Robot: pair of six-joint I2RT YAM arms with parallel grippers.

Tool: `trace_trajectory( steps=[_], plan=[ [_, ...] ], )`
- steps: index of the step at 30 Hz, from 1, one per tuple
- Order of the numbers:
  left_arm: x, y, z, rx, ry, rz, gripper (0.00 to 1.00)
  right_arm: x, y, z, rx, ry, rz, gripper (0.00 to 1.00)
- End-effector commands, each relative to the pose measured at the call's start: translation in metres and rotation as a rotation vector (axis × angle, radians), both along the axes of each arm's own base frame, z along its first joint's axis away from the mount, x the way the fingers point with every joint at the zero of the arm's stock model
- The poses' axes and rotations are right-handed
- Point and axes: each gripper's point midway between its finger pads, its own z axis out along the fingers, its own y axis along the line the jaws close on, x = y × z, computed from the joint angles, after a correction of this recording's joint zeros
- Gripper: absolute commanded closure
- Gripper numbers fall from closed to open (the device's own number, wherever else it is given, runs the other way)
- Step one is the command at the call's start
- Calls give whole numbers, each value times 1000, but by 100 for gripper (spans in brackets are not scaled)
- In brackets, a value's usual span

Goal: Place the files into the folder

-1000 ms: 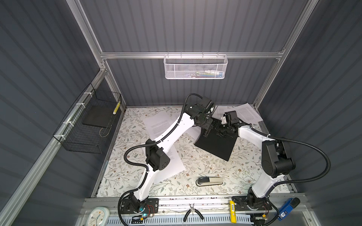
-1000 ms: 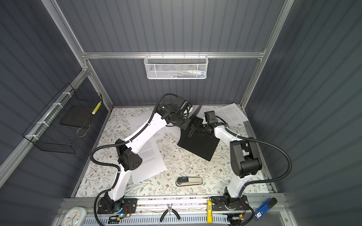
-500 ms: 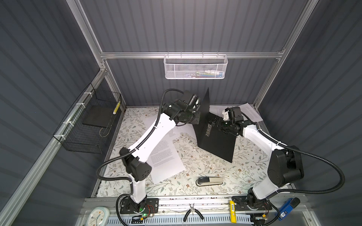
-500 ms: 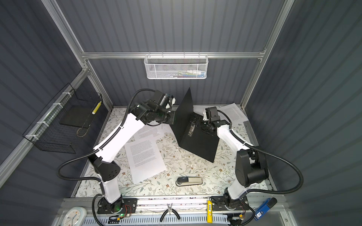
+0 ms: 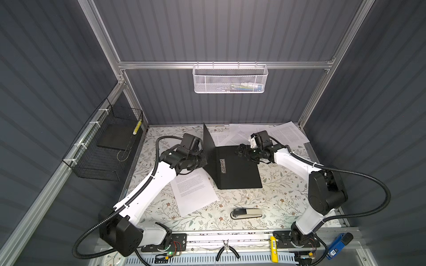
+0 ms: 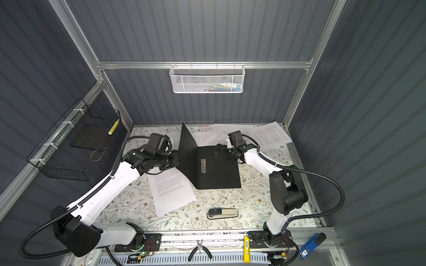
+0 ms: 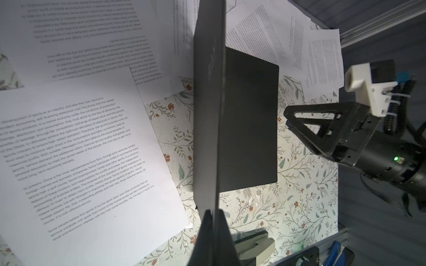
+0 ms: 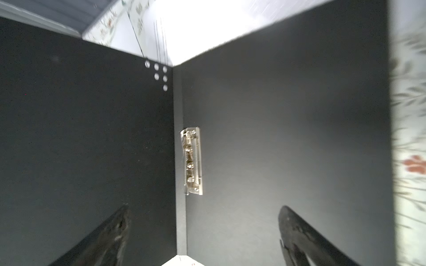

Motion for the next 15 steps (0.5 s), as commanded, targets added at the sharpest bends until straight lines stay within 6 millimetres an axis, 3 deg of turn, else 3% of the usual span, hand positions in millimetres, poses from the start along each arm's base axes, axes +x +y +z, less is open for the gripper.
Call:
trace_trajectory(
  steps=[1, 7, 15],
  plan=[
    [-4, -15, 7, -144, -16, -18, 100, -12, 20, -3, 35, 20, 69, 4],
    [-23, -6, -30, -120, 41, -20, 100, -32, 26, -21, 45, 70, 94, 8],
    [-17, -2, -61, -77, 61, 1, 100, -47, 25, -43, 35, 129, 92, 15]
  ],
)
